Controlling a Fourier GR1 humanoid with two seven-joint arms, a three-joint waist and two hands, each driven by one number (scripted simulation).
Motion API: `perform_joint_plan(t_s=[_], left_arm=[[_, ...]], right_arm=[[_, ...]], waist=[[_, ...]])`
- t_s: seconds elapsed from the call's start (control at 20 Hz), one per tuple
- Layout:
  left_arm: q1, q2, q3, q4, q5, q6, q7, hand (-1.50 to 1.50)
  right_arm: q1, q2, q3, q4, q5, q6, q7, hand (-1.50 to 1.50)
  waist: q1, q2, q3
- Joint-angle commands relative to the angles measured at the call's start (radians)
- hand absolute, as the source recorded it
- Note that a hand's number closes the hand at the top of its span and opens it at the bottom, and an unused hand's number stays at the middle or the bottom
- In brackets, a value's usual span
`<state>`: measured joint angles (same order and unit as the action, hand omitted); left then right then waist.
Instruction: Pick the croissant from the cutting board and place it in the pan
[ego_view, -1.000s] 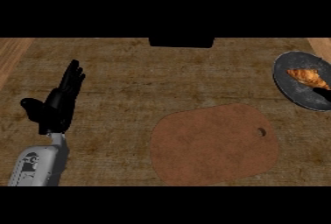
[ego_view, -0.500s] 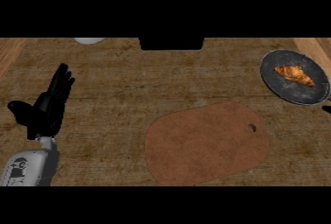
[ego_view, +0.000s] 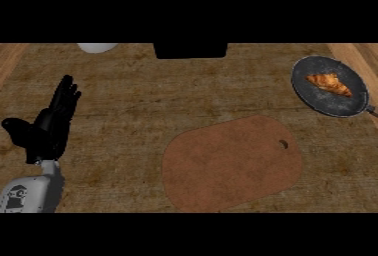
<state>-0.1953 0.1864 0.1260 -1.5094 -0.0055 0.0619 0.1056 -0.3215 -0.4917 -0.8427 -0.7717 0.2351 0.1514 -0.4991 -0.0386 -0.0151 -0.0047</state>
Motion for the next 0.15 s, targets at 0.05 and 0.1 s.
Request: perform_joint_plan(t_s=[0.05, 0.1], left_arm=[[0.001, 0.024, 0.014, -0.019, 0.012, -0.021, 0.006, 0.00], [-0.010, 0.016, 0.006, -0.024, 0.004, -0.010, 0.028, 0.00]], right_arm=[[0.158, 0.126, 0.047, -0.341, -0.013, 0.008, 0.165, -1.50], [0.202, 0.124, 0.031, -0.439, -0.044, 0.033, 0.203, -1.50]], waist=[[0.000, 0.001, -0.001], [0.004, 0.004, 0.001]])
